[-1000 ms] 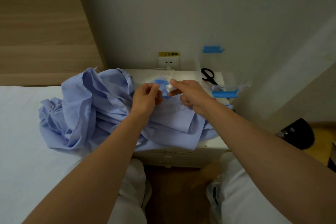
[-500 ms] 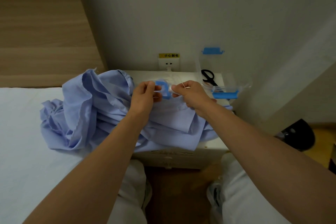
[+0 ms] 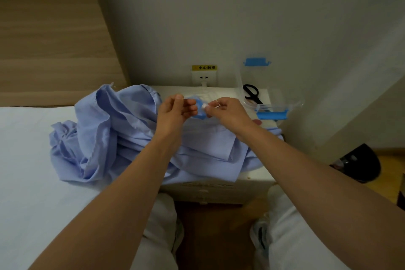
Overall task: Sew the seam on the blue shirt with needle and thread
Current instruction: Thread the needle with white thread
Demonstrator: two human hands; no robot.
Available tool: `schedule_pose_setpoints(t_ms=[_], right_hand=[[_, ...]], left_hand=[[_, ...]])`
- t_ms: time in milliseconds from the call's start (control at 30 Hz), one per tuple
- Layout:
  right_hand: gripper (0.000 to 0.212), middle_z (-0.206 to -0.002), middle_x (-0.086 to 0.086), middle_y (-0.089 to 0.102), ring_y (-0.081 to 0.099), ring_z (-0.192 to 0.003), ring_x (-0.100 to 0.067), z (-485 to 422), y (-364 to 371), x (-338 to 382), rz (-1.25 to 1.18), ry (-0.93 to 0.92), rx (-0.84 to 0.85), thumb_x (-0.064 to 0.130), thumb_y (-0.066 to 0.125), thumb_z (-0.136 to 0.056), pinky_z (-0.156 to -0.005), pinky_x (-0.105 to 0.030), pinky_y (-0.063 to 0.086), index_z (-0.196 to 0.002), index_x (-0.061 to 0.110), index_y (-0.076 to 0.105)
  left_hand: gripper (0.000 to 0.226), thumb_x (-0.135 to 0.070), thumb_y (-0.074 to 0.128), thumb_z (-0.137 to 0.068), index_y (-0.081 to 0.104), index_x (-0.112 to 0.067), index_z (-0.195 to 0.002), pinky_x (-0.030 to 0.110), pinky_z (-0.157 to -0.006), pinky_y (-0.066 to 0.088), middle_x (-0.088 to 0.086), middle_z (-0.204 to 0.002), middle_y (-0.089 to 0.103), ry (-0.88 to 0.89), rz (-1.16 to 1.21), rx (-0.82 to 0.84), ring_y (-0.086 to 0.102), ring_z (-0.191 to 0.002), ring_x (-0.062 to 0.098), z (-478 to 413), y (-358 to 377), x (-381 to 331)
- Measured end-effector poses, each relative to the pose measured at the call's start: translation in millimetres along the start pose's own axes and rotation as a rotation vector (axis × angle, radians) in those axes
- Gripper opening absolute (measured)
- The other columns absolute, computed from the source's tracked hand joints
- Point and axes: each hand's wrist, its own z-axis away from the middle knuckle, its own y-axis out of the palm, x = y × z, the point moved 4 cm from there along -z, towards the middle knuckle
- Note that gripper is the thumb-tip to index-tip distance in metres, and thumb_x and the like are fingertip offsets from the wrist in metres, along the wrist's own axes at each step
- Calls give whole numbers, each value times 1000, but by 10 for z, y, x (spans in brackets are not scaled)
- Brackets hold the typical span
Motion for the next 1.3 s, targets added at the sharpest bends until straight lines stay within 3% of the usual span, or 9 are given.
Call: schedule_pose_setpoints(t_ms=[133, 333, 567, 667, 900, 1067, 1133, 1200, 1300], right_hand=[[15, -89, -8, 73, 65, -88, -21, 4, 23, 25, -33, 12, 14, 28, 66, -90, -73, -26, 47, -87, 15, 73], [21, -93, -7, 72, 51, -48, 6, 33, -14, 69, -58, 40, 4, 31, 67, -90, -44, -7, 34, -101, 13, 68], [27, -89, -9, 69, 48, -38, 10, 78, -30, 117, -100, 22, 27, 28, 65, -91, -38, -4, 31, -106, 5, 65], [26, -88, -11, 69, 49, -39, 9, 92, -18, 134, -95, -3, 51, 26, 64, -92, -40, -4, 33, -104, 3, 66], [22, -86, -8, 70, 52, -43, 9, 100, -19, 127, -65, -18, 70, 27, 66, -91, -43, -4, 35, -99, 6, 66], [27, -90, -6, 73, 66, -73, -1, 79, 2, 138, -78, -34, 61, 29, 72, -86, -62, -10, 46, -103, 10, 68], [26, -90, -5, 72, 65, -70, 1, 78, 6, 151, -87, -34, 63, 28, 71, -87, -61, -10, 45, -105, 9, 68], [26, -87, -2, 72, 60, -58, 8, 84, 14, 166, -98, -33, 66, 28, 69, -88, -58, -10, 41, -105, 9, 68], [25, -88, -2, 72, 61, -62, 7, 95, 17, 184, -102, -35, 62, 28, 68, -89, -63, -13, 43, -105, 10, 68]], left_hand=[[16, -15, 43, -102, 53, -5, -95, 21, -66, 54, 5, -76, 60, 14, -117, -47, 60, -61, 8, -6, -26, 9], [17, -14, 56, -94, 54, -19, -110, 24, -72, 52, 6, -97, 61, 133, -409, -108, 59, -77, 11, 13, -69, -9], [21, -27, 73, -84, 67, -25, -104, 10, -65, 41, -4, -99, 56, 430, -813, 48, 52, -74, 4, 53, 27, -49], [15, -34, 71, -84, 72, -25, -96, 15, -61, 40, -8, -89, 63, 454, -885, -3, 54, -69, 1, 40, 2, -50], [5, -25, 66, -88, 67, -24, -84, 24, -62, 48, -10, -74, 64, 479, -913, -32, 58, -67, 6, 51, -3, -81], [6, -22, 56, -95, 59, -17, -92, 21, -63, 46, -6, -74, 61, 367, -740, 24, 55, -67, 6, 22, 4, 8], [7, -20, 53, -96, 57, -15, -92, 22, -64, 46, -5, -74, 60, 329, -681, 33, 54, -66, 6, 19, 8, 12], [8, -18, 52, -96, 54, -15, -89, 32, -68, 49, 2, -76, 61, 298, -640, 44, 58, -71, 17, 10, 12, 16], [10, -18, 49, -96, 52, -12, -89, 47, -72, 51, 15, -85, 62, 273, -624, 63, 60, -83, 36, 0, 9, 28]])
